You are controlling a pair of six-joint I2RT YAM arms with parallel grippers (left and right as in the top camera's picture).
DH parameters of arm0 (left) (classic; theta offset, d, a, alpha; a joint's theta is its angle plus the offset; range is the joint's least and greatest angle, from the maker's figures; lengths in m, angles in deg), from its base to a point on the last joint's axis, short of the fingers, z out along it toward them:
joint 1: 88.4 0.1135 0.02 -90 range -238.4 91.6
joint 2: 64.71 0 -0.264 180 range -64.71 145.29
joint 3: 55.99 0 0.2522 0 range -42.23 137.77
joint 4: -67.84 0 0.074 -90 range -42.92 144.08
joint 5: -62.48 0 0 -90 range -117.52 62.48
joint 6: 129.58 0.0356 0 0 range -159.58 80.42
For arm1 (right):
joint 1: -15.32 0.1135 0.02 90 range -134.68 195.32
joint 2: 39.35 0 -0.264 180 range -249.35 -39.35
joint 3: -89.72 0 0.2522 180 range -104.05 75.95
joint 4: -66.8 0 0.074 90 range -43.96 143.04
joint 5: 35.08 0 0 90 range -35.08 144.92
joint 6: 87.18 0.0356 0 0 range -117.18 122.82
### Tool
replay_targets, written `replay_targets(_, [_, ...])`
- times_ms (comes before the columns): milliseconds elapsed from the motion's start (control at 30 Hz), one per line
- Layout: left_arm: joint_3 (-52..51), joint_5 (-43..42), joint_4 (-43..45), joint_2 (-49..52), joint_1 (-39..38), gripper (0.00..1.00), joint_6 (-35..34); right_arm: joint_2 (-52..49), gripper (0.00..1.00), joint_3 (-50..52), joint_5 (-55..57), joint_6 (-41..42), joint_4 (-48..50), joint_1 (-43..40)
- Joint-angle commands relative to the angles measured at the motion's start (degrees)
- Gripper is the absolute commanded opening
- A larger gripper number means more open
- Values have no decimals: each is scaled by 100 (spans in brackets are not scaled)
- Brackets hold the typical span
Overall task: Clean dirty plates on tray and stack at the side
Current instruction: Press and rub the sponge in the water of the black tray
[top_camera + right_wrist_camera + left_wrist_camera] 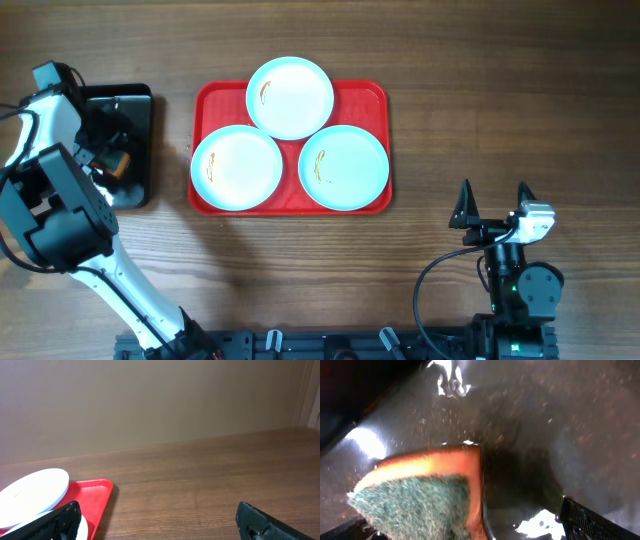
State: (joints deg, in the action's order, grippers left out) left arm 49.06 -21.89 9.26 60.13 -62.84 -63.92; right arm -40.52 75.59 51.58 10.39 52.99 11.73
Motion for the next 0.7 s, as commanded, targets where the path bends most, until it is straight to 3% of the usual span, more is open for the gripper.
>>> replay_targets(0, [-59,402,105,76,-2,99,-11,37,100,7,81,-72,15,-28])
replay_targets(200, [-59,732,223,76,-2,79,-11,37,100,7,81,-72,15,-28])
replay_targets(267, [-59,734,249,76,-2,51,-9,37,100,7,81,-72,15,-28])
replay_targets(333, [-59,732,251,76,-2,6,-11,37,100,7,81,-72,15,-28])
replay_targets(467, [-59,730,216,76,-4,4,-11,37,100,7,79,-70,15,-28])
replay_targets(533, [-59,732,151,76,-4,10,-11,37,100,7,79,-72,15,-28])
replay_targets(567, [-59,730,103,76,-4,47,-11,37,100,7,81,-72,15,-28])
replay_targets(600, [-59,728,42,76,-4,90,-11,37,100,7,81,-72,15,-28])
replay_targets(633, [-59,728,-9,74,-4,100,-11,37,100,7,81,-72,15,-28])
replay_targets(667, [-59,702,-70,74,-4,100,-11,37,100,7,81,-74,15,-28])
